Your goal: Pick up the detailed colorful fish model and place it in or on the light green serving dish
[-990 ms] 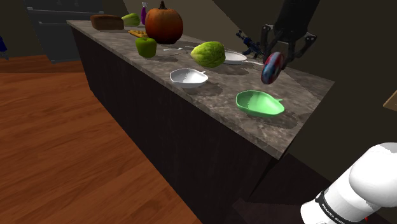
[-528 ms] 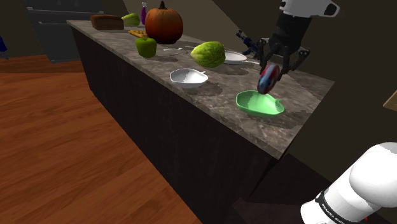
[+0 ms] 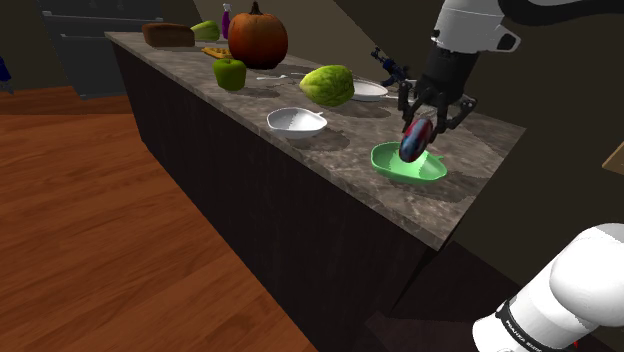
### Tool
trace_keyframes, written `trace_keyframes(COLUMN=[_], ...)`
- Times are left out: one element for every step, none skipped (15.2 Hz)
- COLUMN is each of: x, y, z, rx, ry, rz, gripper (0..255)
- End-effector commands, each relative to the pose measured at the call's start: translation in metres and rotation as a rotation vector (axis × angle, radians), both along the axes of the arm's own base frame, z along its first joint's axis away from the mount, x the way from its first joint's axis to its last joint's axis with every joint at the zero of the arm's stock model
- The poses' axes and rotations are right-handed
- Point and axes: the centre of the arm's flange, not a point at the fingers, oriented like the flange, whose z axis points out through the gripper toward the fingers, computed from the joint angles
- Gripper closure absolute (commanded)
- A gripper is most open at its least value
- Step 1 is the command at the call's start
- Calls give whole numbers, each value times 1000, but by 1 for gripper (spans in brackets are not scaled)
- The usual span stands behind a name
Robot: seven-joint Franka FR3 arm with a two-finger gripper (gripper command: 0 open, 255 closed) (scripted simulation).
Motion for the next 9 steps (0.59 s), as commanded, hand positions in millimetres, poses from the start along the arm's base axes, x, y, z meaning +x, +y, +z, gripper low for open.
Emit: trace_keyframes(x=[0,0,0,0,0,0,0,0,0], y=[0,0,0,0,0,0,0,0,0], z=[-1,-1,-1,-1,-1,-1,-1,-1,-1], rx=[0,0,0,0,0,0,0,0,0], ry=[-1,-1,-1,-1,-1,-1,-1,-1,-1], rz=[0,0,0,0,0,0,0,0,0], gripper=[255,255,255,255,255,255,0,0,0])
